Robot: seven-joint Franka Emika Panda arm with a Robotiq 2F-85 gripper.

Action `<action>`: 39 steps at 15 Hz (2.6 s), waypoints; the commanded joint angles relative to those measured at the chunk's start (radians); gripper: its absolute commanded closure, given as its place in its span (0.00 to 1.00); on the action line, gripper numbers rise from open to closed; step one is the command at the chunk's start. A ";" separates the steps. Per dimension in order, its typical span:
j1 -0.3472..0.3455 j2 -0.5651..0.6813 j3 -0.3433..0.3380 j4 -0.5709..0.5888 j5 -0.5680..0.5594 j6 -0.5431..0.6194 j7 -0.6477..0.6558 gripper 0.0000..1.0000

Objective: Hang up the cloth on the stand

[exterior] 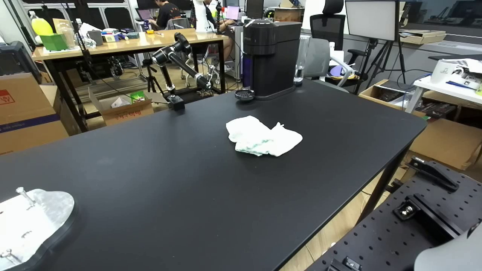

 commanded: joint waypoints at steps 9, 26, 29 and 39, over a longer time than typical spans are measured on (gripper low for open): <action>-0.031 0.317 -0.012 -0.157 -0.215 0.557 -0.070 0.00; -0.031 0.618 -0.013 -0.158 -0.204 0.746 -0.069 0.00; -0.038 0.734 -0.008 -0.141 -0.250 0.837 -0.065 0.00; 0.001 1.050 -0.014 0.000 -0.389 0.945 -0.075 0.00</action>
